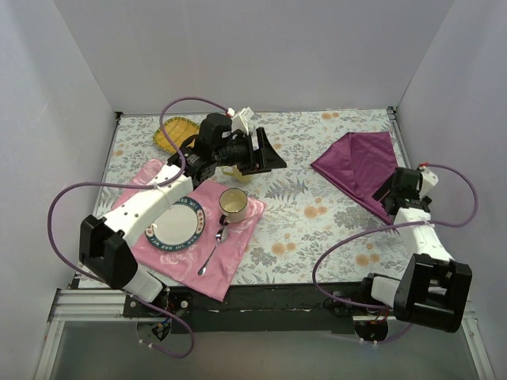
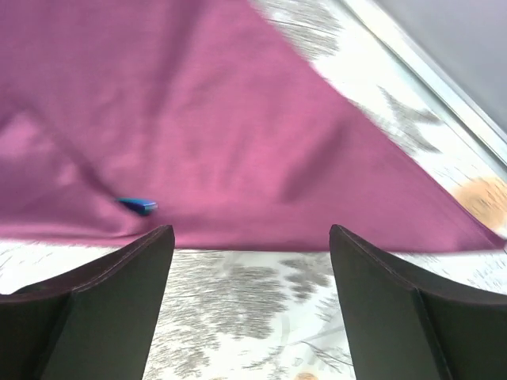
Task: Fold the napkin, place the utensils inside, and roll it up
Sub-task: Fold the napkin
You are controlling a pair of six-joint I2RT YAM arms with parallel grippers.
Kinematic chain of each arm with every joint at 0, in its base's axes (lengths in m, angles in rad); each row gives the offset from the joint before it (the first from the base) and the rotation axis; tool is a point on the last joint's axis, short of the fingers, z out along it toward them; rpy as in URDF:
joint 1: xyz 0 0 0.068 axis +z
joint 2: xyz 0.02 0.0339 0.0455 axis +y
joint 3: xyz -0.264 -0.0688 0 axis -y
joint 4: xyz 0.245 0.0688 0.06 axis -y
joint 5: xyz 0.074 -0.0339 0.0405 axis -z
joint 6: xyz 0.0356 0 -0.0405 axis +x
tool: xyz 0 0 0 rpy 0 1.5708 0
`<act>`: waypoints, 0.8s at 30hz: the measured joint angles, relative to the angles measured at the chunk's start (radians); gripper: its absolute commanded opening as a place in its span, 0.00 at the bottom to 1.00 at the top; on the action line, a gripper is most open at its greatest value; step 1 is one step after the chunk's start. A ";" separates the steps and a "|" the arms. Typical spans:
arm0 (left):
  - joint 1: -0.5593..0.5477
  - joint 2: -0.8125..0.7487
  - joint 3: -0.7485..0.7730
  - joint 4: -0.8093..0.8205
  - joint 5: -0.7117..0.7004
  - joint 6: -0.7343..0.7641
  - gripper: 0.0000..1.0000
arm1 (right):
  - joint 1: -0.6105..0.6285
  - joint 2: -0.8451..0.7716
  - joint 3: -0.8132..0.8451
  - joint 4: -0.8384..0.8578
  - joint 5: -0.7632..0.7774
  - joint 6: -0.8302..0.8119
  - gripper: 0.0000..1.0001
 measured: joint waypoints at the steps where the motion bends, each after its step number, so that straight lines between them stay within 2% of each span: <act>1: -0.003 -0.019 -0.003 -0.003 0.002 0.002 0.69 | -0.034 -0.026 -0.028 -0.003 -0.003 0.026 0.87; 7: -0.018 -0.108 -0.021 -0.029 0.018 0.014 0.69 | -0.283 -0.156 -0.203 -0.019 -0.021 0.120 0.81; 9: -0.019 -0.112 -0.023 -0.043 0.019 0.018 0.69 | -0.370 -0.168 -0.228 -0.012 -0.054 0.121 0.73; 13: -0.023 -0.111 -0.027 -0.068 0.018 0.023 0.68 | -0.520 -0.166 -0.275 0.032 -0.144 0.115 0.72; 18: -0.027 -0.100 -0.026 -0.073 0.018 0.026 0.68 | -0.554 -0.149 -0.291 0.085 -0.214 0.093 0.71; 24: -0.039 -0.085 -0.026 -0.085 0.011 0.028 0.67 | -0.575 -0.140 -0.314 0.165 -0.247 0.079 0.65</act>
